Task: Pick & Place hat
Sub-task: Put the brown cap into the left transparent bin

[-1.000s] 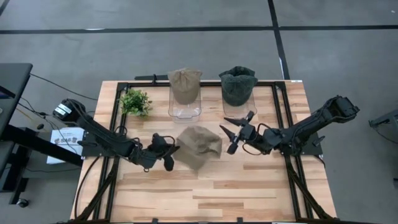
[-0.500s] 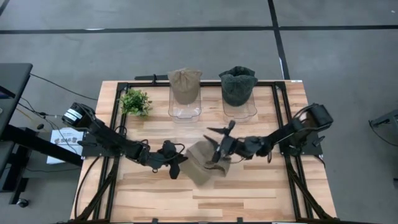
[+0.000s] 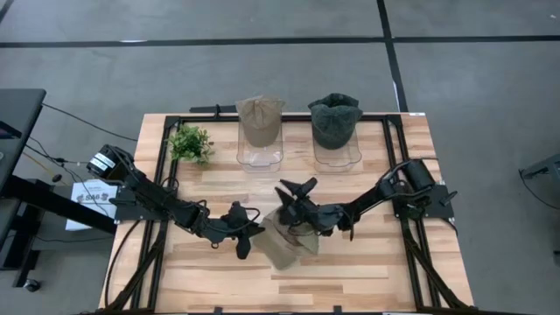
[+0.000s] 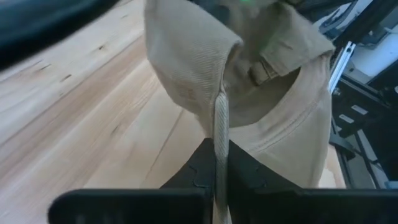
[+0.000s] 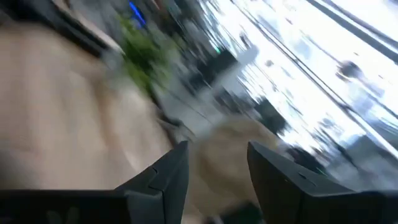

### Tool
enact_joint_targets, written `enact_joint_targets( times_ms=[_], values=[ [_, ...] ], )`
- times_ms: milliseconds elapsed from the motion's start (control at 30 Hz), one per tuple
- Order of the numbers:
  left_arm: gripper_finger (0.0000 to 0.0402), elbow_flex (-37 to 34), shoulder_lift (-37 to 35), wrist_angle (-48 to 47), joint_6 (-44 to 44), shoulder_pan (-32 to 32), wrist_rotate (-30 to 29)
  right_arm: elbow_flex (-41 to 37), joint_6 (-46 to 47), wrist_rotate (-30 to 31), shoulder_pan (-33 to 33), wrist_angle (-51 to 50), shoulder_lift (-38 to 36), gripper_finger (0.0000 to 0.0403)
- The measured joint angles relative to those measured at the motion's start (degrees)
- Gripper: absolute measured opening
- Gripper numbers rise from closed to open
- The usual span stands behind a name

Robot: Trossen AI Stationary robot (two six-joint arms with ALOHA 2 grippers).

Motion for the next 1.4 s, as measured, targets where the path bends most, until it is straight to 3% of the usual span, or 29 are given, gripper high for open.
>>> enact_joint_targets(
  times_ms=[200,567,733,900,1100,1400],
  values=[
    [0.0015,0.0,0.0,0.1,0.3,0.0,0.7,0.3,-3.8,9.0,-1.8,1.4,-2.1,0.0154],
    [0.0014,0.0,0.0,0.1,0.2,0.0,1.5,0.2,-10.7,10.8,-1.0,4.6,-2.9,0.0154],
    [0.0017,-0.1,0.0,0.0,0.2,0.0,2.0,0.2,-17.1,9.6,1.3,12.2,-2.9,0.0154],
    [0.0019,-0.2,0.0,0.0,0.2,-0.1,2.3,0.2,-17.0,5.5,2.5,17.3,-3.0,0.0154],
    [0.002,-0.2,0.0,-0.1,0.2,0.2,1.5,1.5,-10.8,1.8,2.2,19.3,-3.0,0.0154],
    [0.0021,-0.2,0.0,-0.1,0.2,0.2,1.0,1.7,-10.7,1.6,5.6,16.6,-3.0,0.0154]
  ],
)
